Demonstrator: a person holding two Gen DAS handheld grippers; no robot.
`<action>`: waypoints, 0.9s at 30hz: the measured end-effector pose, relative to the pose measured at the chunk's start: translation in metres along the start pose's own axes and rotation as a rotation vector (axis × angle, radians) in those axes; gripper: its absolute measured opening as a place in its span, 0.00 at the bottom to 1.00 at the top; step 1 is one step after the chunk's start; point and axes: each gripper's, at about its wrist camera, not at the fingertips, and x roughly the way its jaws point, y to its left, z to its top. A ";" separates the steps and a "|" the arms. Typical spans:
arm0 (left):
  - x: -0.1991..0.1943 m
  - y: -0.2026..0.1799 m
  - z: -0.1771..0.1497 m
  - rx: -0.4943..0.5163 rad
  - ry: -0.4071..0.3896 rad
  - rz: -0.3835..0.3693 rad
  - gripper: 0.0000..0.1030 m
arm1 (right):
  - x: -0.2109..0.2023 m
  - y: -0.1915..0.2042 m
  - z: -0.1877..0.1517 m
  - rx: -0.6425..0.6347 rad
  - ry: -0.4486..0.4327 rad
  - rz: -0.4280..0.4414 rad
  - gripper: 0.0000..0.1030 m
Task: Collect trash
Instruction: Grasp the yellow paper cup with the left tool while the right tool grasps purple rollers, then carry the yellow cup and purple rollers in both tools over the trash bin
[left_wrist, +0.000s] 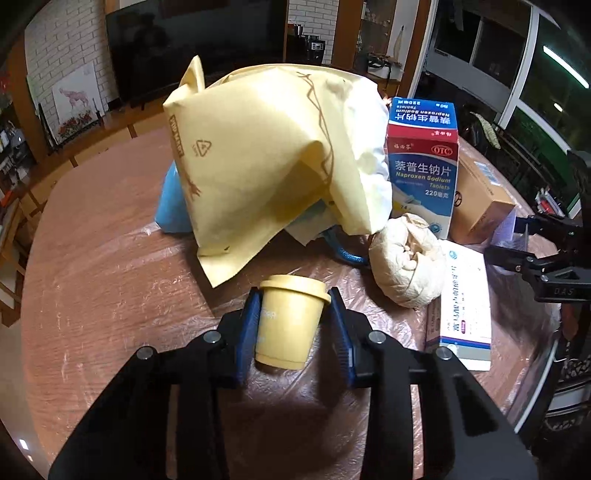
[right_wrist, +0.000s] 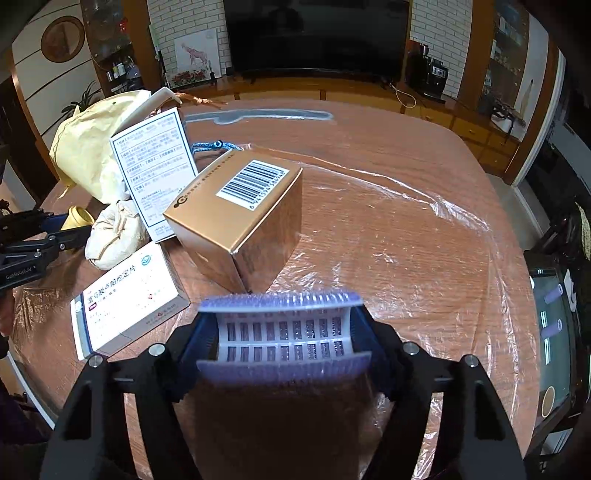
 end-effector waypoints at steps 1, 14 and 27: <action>0.000 0.000 -0.001 -0.001 -0.001 0.003 0.37 | -0.002 -0.001 -0.001 0.010 -0.004 0.008 0.69; -0.019 -0.015 -0.015 -0.018 -0.032 0.007 0.37 | -0.018 -0.003 -0.012 0.097 -0.020 -0.005 0.69; -0.034 -0.015 -0.024 -0.023 -0.049 -0.012 0.36 | -0.033 0.009 -0.014 0.114 -0.045 -0.004 0.69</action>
